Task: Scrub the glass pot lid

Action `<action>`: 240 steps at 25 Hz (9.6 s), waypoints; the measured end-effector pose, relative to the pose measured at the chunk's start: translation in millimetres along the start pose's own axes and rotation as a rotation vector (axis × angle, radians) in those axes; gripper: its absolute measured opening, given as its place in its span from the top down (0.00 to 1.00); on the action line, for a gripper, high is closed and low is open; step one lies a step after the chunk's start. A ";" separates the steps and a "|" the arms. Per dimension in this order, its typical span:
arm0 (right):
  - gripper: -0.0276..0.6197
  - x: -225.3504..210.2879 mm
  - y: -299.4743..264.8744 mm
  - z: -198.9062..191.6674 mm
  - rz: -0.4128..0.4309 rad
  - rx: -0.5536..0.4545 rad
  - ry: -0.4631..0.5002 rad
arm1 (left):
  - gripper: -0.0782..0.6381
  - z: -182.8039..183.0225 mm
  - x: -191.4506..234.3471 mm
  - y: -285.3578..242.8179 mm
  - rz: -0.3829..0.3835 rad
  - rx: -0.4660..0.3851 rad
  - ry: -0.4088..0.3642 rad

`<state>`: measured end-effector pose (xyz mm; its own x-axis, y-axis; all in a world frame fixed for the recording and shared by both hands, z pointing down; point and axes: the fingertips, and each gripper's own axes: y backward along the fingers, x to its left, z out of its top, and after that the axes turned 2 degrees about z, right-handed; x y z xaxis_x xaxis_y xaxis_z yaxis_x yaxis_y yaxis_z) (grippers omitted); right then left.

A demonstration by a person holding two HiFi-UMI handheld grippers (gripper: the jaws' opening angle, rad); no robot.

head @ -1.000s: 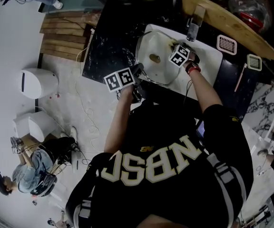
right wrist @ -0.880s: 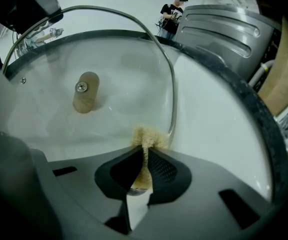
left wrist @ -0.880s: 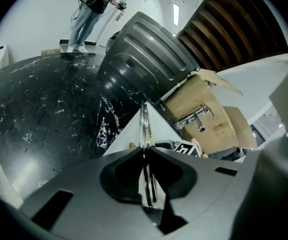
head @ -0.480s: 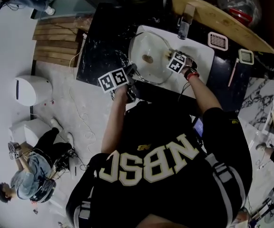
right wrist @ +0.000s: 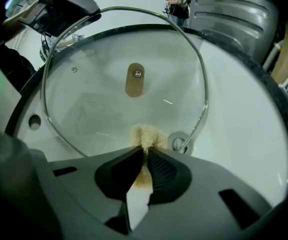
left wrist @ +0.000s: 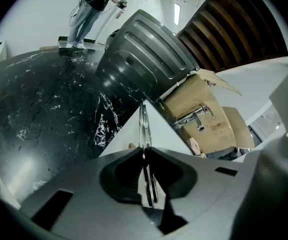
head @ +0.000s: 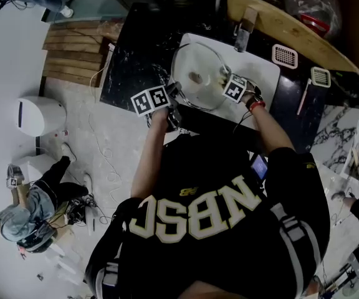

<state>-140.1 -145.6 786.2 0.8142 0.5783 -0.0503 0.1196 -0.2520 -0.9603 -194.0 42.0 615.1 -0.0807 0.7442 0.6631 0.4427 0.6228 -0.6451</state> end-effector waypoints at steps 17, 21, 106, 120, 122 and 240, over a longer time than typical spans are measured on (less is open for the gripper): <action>0.89 77.2 36.2 20.2 0.273 -0.060 0.052 | 0.81 0.6 -1.9 0.8 -0.045 -0.025 -0.011; 0.89 97.5 49.4 37.5 0.342 -0.127 0.041 | 0.81 0.1 -2.5 1.0 -0.053 -0.015 -0.019; 0.90 -113.4 2.9 107.2 -0.331 -0.244 -0.188 | 0.80 -12.7 -3.8 0.2 -0.049 0.030 0.009; 0.90 -86.1 -13.3 28.1 -0.183 -0.069 -0.163 | 0.79 -28.3 5.9 -6.2 -0.063 0.041 0.077; 0.90 -80.0 -10.7 20.4 -0.162 -0.037 -0.144 | 0.79 -27.7 5.3 -6.4 -0.067 0.040 0.076; 0.89 -90.4 -7.5 88.5 -0.078 -0.254 -0.425 | 0.79 -31.0 11.2 -9.6 -0.055 0.115 0.092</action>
<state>-264.8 -127.3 773.6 0.5006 0.8544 -0.1390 0.3482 -0.3457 -0.8713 -171.4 36.9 640.6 -0.0173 0.6859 0.7275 0.3338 0.6898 -0.6425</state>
